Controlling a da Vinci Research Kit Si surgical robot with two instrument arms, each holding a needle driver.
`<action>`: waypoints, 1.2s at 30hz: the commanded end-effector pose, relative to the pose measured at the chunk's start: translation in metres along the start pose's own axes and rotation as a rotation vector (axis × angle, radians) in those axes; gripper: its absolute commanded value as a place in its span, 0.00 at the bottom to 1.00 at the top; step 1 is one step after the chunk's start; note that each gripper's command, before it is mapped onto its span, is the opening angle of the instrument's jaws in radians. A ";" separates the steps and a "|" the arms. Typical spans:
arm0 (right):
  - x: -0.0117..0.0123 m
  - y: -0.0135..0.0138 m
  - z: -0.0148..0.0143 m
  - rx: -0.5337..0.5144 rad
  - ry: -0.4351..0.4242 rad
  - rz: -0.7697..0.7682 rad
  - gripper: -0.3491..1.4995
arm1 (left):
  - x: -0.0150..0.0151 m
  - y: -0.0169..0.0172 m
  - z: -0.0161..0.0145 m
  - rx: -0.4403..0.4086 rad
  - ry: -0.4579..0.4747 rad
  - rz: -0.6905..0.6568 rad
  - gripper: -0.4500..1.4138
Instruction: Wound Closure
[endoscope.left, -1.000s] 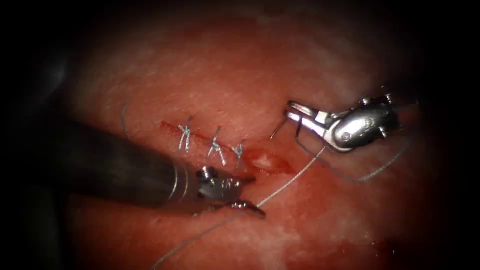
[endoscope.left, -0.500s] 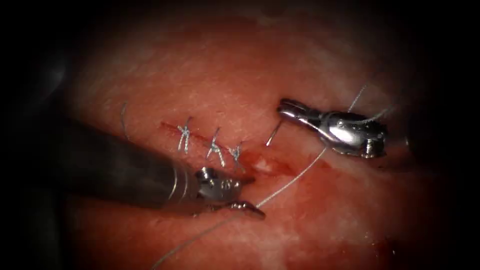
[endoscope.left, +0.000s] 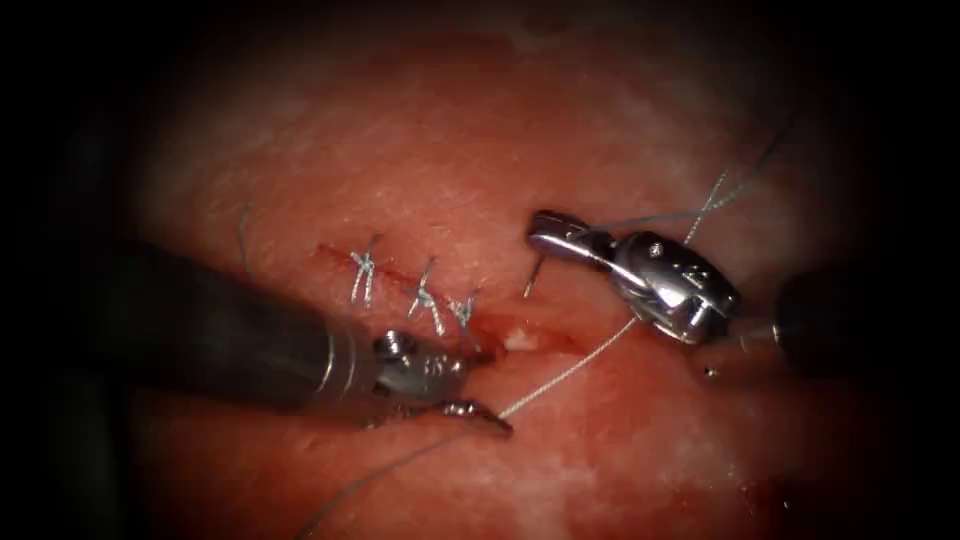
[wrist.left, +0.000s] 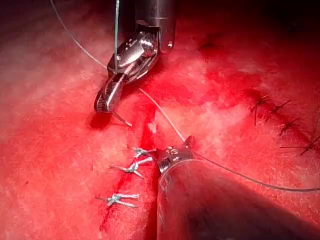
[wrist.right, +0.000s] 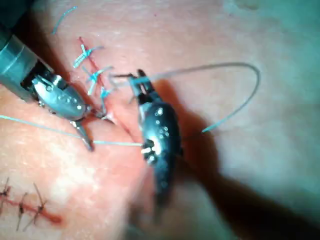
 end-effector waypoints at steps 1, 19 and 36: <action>-0.0013 -0.0014 0.0007 0.016 -0.008 0.041 0.00 | -0.0010 0.0009 0.0006 -0.006 -0.006 0.000 0.54; -0.0069 -0.0073 0.0018 0.135 -0.183 0.384 0.00 | -0.0027 0.0004 -0.0005 -0.025 -0.053 0.019 0.53; -0.0029 -0.0024 -0.0031 0.063 -0.058 0.396 0.87 | 0.0001 0.0009 -0.0018 -0.041 -0.001 0.613 0.34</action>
